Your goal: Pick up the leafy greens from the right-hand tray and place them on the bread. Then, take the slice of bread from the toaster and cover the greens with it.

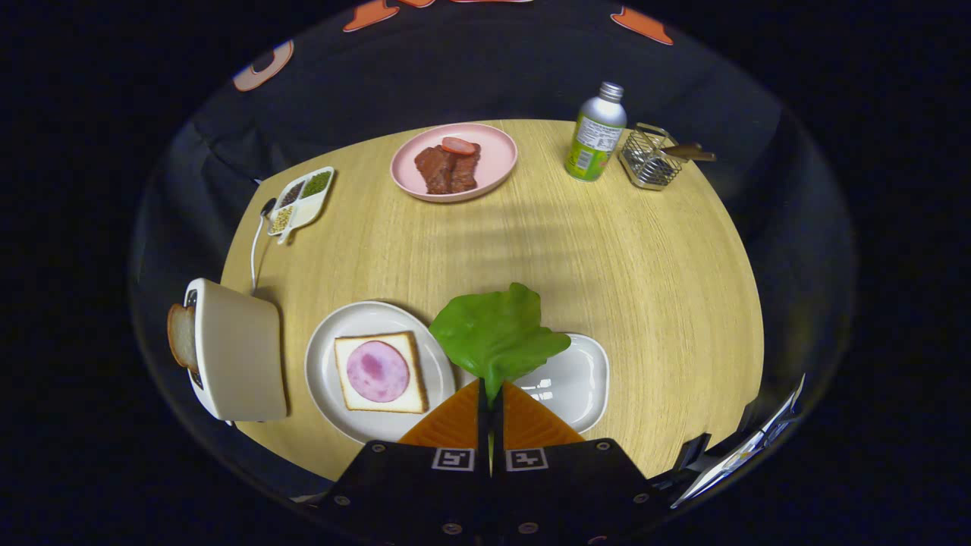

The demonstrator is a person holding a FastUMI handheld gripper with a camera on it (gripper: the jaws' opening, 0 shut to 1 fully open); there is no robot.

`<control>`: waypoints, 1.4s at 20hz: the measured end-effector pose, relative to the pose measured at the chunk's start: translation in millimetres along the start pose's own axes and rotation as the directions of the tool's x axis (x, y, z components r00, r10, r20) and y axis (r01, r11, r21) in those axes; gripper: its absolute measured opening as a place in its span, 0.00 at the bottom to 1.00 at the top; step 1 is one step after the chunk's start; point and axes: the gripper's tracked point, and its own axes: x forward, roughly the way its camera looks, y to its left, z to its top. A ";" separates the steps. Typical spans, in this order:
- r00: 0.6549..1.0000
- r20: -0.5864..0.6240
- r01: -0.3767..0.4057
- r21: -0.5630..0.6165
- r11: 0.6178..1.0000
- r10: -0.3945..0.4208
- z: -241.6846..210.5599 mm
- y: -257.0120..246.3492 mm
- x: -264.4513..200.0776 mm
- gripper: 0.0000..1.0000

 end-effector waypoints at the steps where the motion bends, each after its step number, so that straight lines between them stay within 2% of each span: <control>1: 1.000 0.002 -0.018 -0.008 1.000 0.018 0.1 13.2 -2.5 0.01; 9: 0.992 -0.021 -0.130 -0.066 0.989 0.128 -11.4 102.2 2.1 0.01; 16: 0.981 -0.054 -0.191 -0.064 0.980 0.188 -29.7 140.0 35.4 0.01; 24: 0.990 -0.060 -0.131 -0.076 0.988 0.126 -37.2 117.6 61.1 0.03; 28: 0.992 -0.074 -0.111 -0.082 0.990 0.105 -40.3 110.3 66.3 0.14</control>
